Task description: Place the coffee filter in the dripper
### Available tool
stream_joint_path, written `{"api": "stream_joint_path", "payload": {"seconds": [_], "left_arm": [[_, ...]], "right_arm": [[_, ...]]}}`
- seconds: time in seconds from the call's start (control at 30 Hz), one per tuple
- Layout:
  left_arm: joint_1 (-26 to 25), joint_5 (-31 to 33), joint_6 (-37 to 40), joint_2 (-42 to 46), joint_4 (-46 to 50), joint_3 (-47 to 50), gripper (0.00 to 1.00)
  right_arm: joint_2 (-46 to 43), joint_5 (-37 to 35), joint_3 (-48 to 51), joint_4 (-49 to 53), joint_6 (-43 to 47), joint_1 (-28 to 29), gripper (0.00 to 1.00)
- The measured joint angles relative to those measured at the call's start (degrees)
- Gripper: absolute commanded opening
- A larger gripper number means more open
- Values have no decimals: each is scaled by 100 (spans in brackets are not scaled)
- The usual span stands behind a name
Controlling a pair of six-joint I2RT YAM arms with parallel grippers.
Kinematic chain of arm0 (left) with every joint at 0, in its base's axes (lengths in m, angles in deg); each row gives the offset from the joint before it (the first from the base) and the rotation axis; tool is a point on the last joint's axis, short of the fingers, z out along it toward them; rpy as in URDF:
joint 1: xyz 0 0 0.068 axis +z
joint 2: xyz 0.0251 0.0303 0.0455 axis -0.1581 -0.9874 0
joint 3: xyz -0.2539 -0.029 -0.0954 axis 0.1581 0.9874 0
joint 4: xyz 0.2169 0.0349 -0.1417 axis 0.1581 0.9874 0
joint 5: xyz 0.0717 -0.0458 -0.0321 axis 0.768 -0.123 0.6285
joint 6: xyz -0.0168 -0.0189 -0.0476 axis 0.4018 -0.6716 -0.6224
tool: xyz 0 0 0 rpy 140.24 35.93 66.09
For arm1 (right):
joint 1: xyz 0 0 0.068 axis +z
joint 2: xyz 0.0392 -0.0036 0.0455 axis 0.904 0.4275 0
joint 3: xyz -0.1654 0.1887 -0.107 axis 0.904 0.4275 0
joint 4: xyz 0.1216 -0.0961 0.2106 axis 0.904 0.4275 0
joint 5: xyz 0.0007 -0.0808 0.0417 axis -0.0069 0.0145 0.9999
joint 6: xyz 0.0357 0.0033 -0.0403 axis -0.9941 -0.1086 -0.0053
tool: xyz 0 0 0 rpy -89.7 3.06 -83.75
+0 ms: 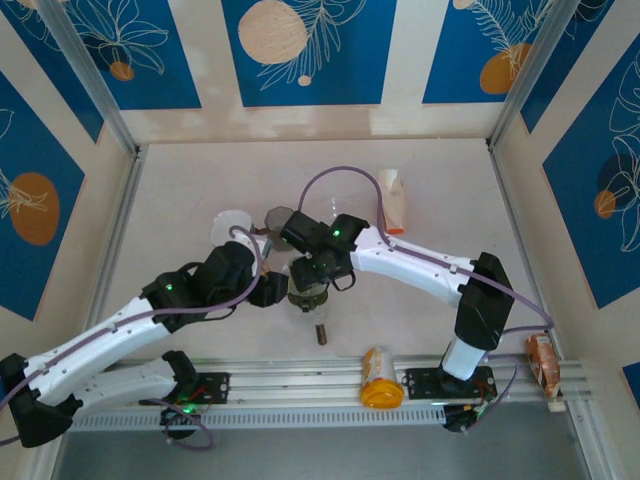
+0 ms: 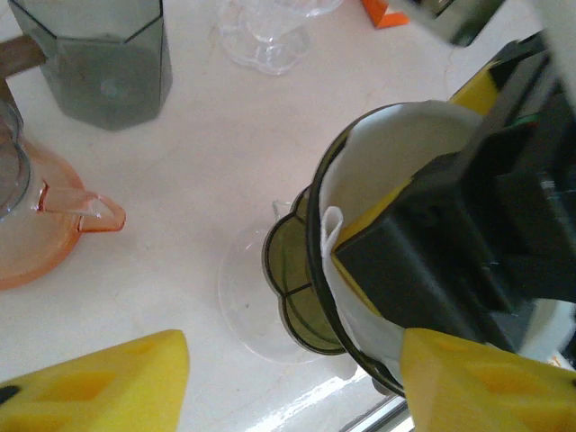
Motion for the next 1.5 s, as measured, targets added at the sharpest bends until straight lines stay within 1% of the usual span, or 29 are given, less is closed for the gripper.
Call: {"api": "stream_joint_path", "payload": {"seconds": [0.1, 0.17, 0.27, 0.43, 0.83, 1.1, 1.5], "left_arm": [[4, 0, -31, 192, -61, 48, 78], [4, 0, -48, 205, -98, 50, 80], [4, 0, -57, 92, -160, 76, 80], [4, 2, -63, -87, -166, 133, 74], [4, 2, -59, -157, -166, 133, 74], [4, 2, -55, -157, -164, 133, 70], [4, 2, -57, -190, -166, 133, 70]], "right_arm": [[0, -4, 59, -4, 0, 13, 71], [0, -9, 63, -4, -2, 15, 71], [0, -31, 63, -7, -4, 20, 71], [-74, -153, 63, -31, -4, 87, 72], [-876, -415, 138, -63, -151, 129, 72], [-737, -433, 463, -33, -221, 74, 70], [-496, -431, 619, -173, -240, 9, 70]]}}
